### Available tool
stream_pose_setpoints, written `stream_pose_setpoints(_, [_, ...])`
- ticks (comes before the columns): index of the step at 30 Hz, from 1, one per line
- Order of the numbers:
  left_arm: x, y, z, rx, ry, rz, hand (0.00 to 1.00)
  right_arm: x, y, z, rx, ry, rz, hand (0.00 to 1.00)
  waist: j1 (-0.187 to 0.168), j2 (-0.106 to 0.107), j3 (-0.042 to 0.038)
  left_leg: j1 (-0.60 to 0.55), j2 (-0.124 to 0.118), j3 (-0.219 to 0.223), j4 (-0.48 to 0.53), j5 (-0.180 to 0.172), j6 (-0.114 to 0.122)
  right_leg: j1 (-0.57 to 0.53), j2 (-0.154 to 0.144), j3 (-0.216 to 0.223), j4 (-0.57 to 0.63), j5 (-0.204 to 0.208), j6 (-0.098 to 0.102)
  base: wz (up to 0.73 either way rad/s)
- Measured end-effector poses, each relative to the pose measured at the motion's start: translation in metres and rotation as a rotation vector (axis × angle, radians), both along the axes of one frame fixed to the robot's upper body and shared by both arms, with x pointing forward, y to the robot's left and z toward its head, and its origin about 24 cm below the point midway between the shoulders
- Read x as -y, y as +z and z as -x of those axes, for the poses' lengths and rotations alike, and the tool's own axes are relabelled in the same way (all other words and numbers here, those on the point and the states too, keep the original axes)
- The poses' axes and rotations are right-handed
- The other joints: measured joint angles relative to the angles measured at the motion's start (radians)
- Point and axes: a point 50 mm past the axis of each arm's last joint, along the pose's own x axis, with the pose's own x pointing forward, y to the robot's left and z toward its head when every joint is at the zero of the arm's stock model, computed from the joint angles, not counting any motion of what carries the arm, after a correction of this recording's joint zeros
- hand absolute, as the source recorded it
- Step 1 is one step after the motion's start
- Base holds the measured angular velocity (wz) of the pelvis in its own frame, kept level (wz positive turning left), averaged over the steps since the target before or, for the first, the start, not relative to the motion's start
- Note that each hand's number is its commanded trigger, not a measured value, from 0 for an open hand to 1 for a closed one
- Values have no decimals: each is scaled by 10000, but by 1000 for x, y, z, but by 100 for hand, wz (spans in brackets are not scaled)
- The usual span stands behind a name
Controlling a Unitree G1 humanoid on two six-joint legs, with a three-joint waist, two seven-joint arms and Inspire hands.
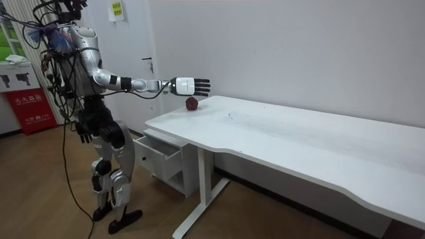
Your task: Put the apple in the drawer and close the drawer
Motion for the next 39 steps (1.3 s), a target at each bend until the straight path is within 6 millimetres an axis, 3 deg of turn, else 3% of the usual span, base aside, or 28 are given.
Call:
stream_pose_setpoints(24, [0, 0, 4, -133, 9, 172, 0, 4, -10, 0, -849, 771, -189, 0, -66, 0, 5, -175, -5, -247, 187, -1, 2, 24, -35, -177, -19, 2, -4, 1])
stream_pose_setpoints(39, [-7, 3, 3, -106, -43, -39, 0, 15, -30, 11, -2037, 859, -471, 0, -24, -73, 17, 67, -24, -309, 126, 0, 1, 358, -28, -251, -188, 3, 0, 1])
